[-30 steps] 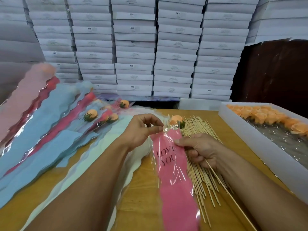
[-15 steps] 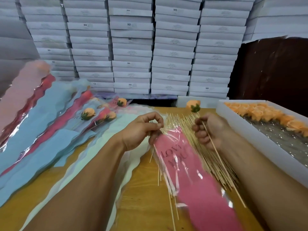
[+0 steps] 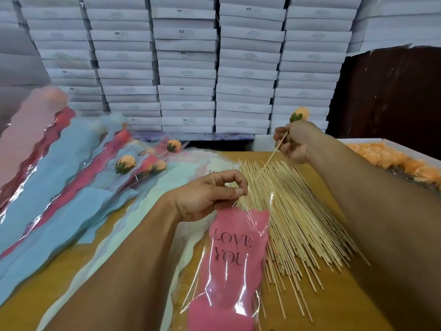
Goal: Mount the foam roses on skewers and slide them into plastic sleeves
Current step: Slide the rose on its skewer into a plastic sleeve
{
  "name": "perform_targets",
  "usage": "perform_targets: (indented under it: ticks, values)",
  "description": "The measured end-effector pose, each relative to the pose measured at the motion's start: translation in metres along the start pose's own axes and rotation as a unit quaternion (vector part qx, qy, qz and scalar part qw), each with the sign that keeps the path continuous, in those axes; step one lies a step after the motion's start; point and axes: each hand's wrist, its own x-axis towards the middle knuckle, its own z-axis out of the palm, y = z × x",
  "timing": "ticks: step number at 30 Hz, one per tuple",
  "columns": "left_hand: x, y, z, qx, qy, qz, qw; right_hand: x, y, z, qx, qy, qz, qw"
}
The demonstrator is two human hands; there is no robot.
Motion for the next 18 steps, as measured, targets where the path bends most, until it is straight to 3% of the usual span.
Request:
perform_targets:
  ticks: [10,18]
  values:
    - [0.001,0.0,0.003,0.01,0.022,-0.012,1.0,0.014,0.015,0.007,-0.08,0.041,-0.034,0.995]
    - [0.005,-0.001,0.005,0.035,0.058,-0.013,0.998,-0.005,0.042,0.015,-0.131,-0.025,-0.065,0.989]
